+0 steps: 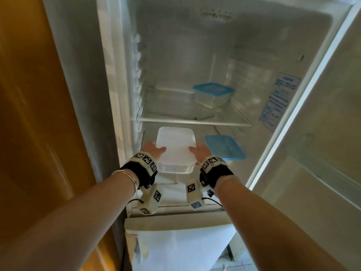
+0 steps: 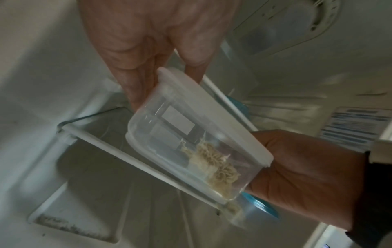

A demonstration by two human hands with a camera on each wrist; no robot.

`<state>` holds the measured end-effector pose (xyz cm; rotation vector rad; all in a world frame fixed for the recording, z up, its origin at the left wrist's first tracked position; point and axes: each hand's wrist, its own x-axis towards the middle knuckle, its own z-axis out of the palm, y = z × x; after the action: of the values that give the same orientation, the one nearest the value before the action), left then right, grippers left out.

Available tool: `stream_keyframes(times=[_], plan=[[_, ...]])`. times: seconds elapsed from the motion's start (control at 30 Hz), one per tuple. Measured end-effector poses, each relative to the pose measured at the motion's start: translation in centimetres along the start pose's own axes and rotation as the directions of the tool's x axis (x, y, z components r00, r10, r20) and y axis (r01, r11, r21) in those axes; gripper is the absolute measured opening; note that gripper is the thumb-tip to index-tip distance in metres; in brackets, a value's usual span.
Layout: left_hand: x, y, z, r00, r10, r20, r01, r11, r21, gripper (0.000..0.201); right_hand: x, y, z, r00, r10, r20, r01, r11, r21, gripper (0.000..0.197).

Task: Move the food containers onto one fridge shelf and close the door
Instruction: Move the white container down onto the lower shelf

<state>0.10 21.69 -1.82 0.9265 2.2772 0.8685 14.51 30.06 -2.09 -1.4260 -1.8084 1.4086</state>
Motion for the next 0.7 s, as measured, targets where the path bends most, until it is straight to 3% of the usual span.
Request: stream_keyframes(times=[0.4,0.7], plan=[[8.9,-0.1,2.3,0.98,-0.183,-0.082,0.182,0.983,-0.016,0.058,10.8,-0.3,2.5,0.991,-0.019,0.136,0.046,0.979,-0.2,0.046],[11.2,-0.3,2.2,0.979,-0.174,-0.107,0.182,0.981,0.061,0.057,13.5,0.5,4.1,0.979,0.048,0.197,-0.012,0.984,-0.179,0.057]])
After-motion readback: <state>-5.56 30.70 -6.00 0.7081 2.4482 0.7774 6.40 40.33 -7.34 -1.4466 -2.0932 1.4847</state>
